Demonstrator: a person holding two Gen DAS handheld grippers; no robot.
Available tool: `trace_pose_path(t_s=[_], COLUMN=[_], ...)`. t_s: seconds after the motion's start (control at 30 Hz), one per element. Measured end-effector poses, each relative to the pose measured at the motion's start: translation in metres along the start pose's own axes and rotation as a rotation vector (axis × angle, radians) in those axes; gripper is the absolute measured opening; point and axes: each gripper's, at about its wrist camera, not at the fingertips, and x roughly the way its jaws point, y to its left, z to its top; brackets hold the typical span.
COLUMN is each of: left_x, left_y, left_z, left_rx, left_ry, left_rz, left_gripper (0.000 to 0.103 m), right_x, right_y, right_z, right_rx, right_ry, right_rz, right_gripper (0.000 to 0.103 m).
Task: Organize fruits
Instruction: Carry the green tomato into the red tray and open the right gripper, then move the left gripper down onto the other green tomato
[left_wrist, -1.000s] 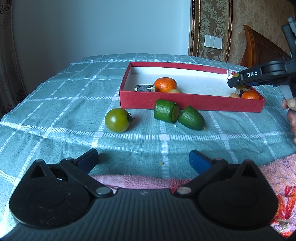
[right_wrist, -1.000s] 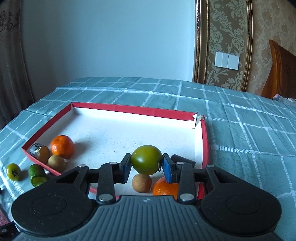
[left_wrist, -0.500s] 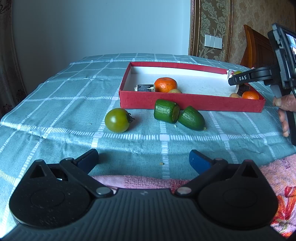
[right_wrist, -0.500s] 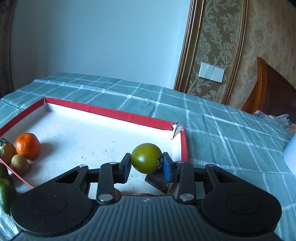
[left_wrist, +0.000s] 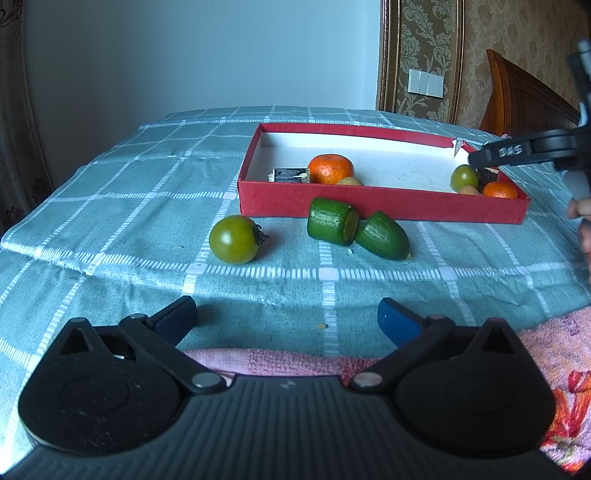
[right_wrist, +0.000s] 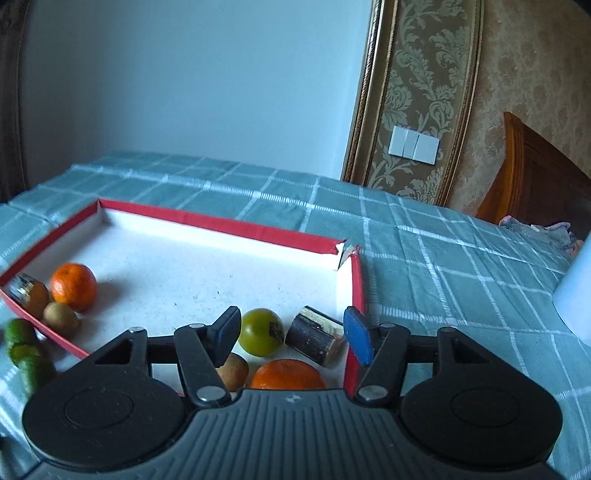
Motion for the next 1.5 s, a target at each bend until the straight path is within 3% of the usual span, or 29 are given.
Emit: trace_pose_path(t_s=[0.07, 0.1, 0.2, 0.47, 0.63, 0.77, 1.0, 1.4, 1.5], left_x=[0.0, 0.0, 0.0, 0.0, -0.001, -0.001, -0.003, -0.009, 0.003], left_y=[0.0, 0.0, 0.0, 0.0, 0.0, -0.001, -0.002, 0.012, 0.018], left_z=[0.0, 0.0, 0.0, 0.0, 0.0, 0.001, 0.001, 0.037, 0.043], left_rx=[0.0, 0.0, 0.0, 0.0, -0.001, -0.005, -0.006, -0.018, -0.032], left_ry=[0.0, 0.0, 0.0, -0.001, -0.001, -0.002, -0.018, -0.107, -0.09], left_rz=[0.0, 0.0, 0.0, 0.0, -0.001, 0.002, 0.027, 0.155, 0.191], left_gripper=[0.103, 0.103, 0.103, 0.103, 0.103, 0.103, 0.103, 0.103, 0.103], right_x=[-0.019, -0.032, -0.062, -0.077, -0.064, -0.064, -0.063, -0.063, -0.062], right_y=[-0.005, -0.008, -0.015, -0.035, -0.039, -0.048, -0.052, -0.054, -0.054], right_z=[-0.001, -0.003, -0.015, -0.065, -0.089, -0.093, -0.096, -0.096, -0.096], right_rx=[0.034, 0.055, 0.113, 0.316, 0.412, 0.473, 0.509, 0.516, 0.52], right_ry=[-0.038, -0.062, -0.119, -0.066, -0.01, -0.033, -0.039, -0.039, -0.039], right_rz=[0.017, 0.038, 0.101, 0.235, 0.266, 0.288, 0.295, 0.307, 0.308], right_gripper=[0.064, 0.071, 0.081, 0.081, 0.081, 0.081, 0.081, 0.083, 0.083])
